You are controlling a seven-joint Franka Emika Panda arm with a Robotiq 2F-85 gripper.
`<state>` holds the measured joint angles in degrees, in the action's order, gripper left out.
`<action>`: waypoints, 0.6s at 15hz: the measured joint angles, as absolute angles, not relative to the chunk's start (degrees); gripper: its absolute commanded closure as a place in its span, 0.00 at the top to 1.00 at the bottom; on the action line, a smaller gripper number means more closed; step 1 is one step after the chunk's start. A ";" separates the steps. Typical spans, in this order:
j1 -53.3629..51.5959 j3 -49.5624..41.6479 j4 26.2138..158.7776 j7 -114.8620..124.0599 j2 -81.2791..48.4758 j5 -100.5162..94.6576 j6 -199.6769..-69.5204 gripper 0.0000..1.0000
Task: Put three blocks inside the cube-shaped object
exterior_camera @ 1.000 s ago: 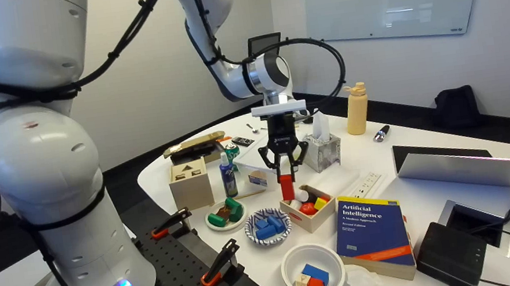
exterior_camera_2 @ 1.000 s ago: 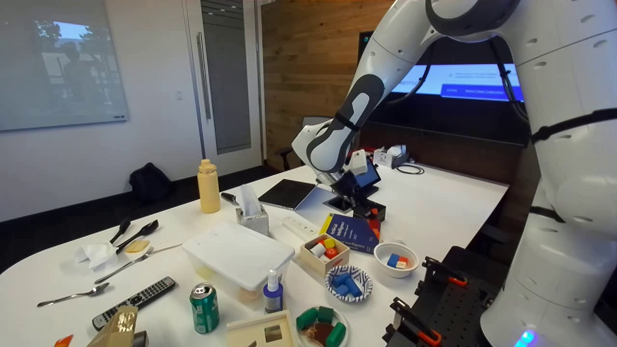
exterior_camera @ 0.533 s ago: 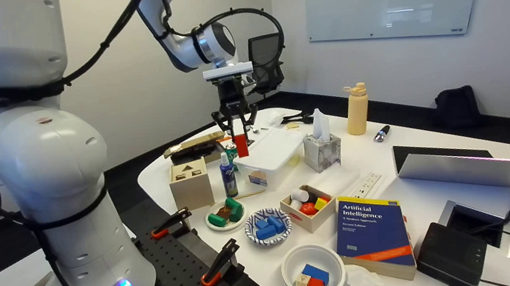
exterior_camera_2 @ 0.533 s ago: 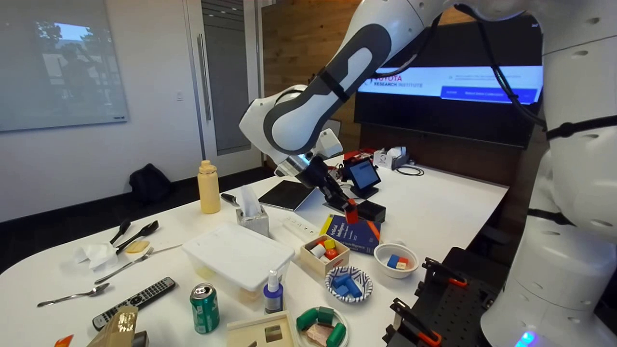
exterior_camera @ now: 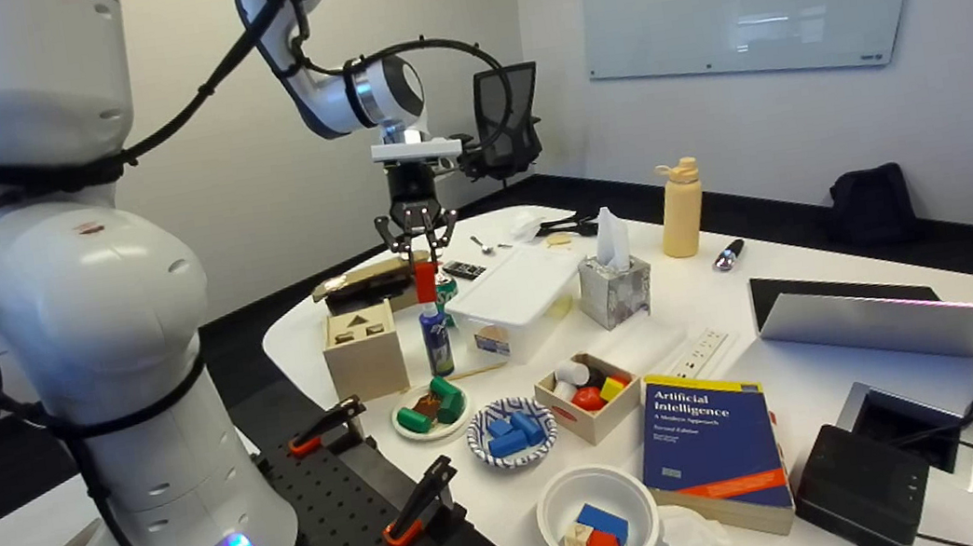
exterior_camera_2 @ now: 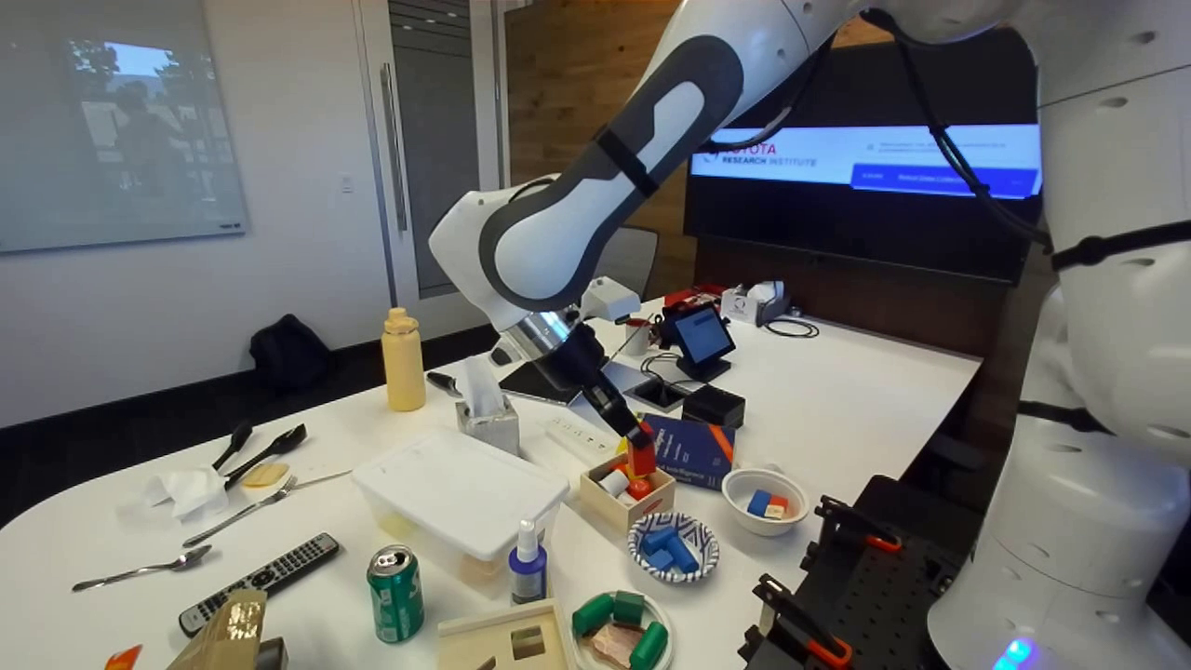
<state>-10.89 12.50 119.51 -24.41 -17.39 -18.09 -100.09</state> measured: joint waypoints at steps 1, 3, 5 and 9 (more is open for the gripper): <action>-10.89 12.46 119.51 -24.41 -17.44 -18.09 -100.09 0.33; -10.89 12.41 119.44 -24.41 -17.44 -18.09 -100.08 0.33; -10.89 12.40 119.43 -24.41 -17.44 -18.09 -100.08 0.08; -12.53 14.22 116.78 -24.01 -18.85 -19.51 -101.08 0.08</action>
